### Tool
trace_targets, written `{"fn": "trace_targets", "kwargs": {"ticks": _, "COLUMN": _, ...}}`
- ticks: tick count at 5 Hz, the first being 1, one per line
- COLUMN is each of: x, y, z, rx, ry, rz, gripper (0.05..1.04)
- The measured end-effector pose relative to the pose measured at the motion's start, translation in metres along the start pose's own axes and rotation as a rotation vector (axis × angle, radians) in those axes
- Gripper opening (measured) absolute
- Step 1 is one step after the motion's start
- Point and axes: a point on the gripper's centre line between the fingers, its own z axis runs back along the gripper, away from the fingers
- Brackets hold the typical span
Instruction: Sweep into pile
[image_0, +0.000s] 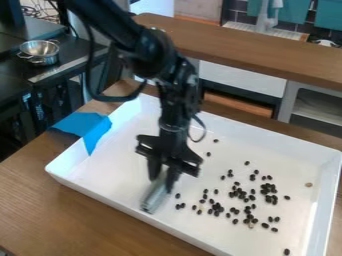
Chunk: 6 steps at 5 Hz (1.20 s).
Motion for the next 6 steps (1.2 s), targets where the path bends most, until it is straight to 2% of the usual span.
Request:
{"fn": "trace_targets", "kwargs": {"ticks": 2, "x": 0.004, "y": -0.028, "z": -0.001, "rx": -0.015, "ry": 0.011, "rz": 0.026, "gripper": 0.351}}
{"fn": "trace_targets", "kwargs": {"ticks": 5, "x": -0.01, "y": -0.112, "z": 0.004, "rx": -0.076, "ry": 0.048, "rz": -0.046, "gripper": 0.351}}
{"fn": "trace_targets", "kwargs": {"ticks": 6, "x": -0.007, "y": -0.122, "z": 0.005, "rx": -0.089, "ry": 0.06, "rz": -0.029, "gripper": 0.351}}
